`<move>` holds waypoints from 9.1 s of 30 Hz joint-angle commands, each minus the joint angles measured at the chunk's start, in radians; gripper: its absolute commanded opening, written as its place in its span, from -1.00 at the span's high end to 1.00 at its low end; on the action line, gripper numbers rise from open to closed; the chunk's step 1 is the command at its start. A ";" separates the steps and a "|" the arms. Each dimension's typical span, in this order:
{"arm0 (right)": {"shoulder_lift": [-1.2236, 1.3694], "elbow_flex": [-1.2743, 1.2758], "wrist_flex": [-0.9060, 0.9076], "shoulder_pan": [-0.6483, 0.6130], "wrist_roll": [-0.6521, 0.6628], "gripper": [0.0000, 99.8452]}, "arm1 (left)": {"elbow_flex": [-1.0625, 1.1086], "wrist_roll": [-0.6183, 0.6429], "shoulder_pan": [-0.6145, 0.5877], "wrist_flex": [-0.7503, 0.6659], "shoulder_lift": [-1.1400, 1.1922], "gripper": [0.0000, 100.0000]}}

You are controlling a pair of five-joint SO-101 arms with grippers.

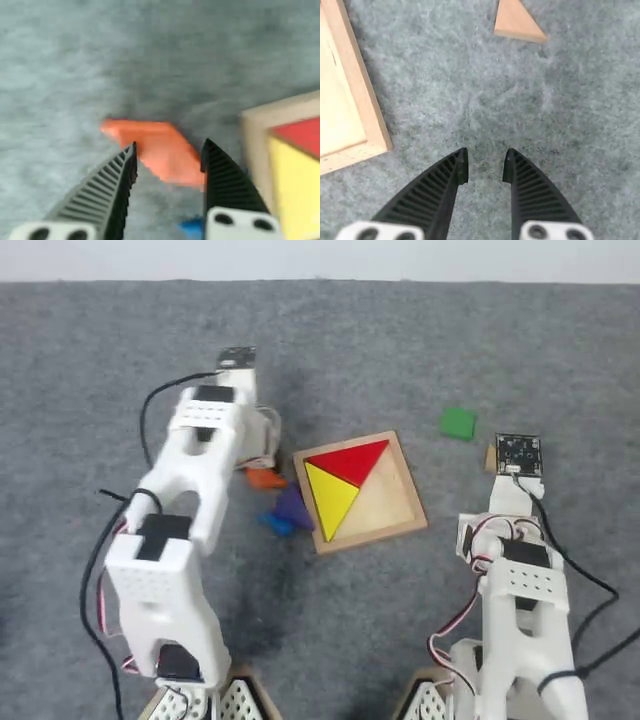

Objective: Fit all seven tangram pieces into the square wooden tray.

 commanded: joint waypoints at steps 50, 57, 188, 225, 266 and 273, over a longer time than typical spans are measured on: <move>-0.036 -0.008 -0.019 0.005 0.014 0.75 | 0.101 -0.470 -0.242 0.018 -0.040 0.59; -0.036 -0.008 -0.019 0.005 0.014 0.75 | 0.070 -0.601 -0.097 0.026 -0.037 0.86; -0.035 0.009 -0.073 0.005 0.015 0.76 | -0.294 -0.454 -0.008 0.199 0.163 0.54; -0.035 0.009 -0.071 0.005 0.015 0.76 | 0.097 -0.526 0.009 -0.028 -0.166 0.61; -0.035 0.009 -0.074 0.007 0.015 0.76 | -0.091 -0.580 -0.005 0.074 -0.005 0.62; -0.035 0.009 -0.074 0.007 0.015 0.76 | -0.059 -0.611 -0.014 0.041 -0.003 0.62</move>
